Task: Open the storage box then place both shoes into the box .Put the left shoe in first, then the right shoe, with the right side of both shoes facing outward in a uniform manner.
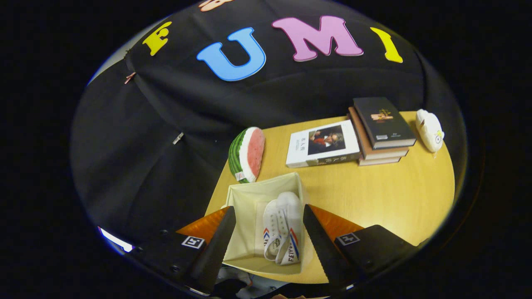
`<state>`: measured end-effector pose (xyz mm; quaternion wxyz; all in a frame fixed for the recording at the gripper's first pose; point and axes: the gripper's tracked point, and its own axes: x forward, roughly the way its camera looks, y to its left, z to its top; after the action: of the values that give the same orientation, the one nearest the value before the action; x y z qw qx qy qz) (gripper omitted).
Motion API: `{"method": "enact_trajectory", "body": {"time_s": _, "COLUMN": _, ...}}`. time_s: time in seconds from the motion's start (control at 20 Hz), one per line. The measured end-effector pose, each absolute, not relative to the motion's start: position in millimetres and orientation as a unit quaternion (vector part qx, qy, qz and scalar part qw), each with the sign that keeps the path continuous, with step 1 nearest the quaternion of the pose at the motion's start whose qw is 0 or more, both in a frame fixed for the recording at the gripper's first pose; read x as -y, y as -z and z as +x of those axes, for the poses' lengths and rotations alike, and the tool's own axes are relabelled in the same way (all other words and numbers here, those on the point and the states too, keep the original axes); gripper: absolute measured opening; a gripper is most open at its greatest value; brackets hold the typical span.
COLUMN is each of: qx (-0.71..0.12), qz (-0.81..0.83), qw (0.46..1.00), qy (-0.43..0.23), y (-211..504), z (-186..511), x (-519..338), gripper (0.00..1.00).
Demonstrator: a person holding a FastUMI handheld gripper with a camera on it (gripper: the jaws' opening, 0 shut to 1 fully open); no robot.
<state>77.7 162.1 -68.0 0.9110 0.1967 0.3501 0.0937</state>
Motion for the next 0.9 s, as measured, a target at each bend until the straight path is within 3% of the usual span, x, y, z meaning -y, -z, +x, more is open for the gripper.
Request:
{"method": "enact_trajectory", "body": {"time_s": 0.45, "qx": -0.156, "qz": 0.109, "qw": 0.981, "qy": 0.031, "y": -31.5, "z": 66.0, "x": -27.9, "gripper": 0.98}}
{"method": "enact_trajectory", "body": {"time_s": 0.9, "qx": -0.009, "qz": -0.009, "qw": 0.995, "qy": 0.096, "y": -65.9, "z": 30.1, "x": 67.6, "gripper": 0.98}}
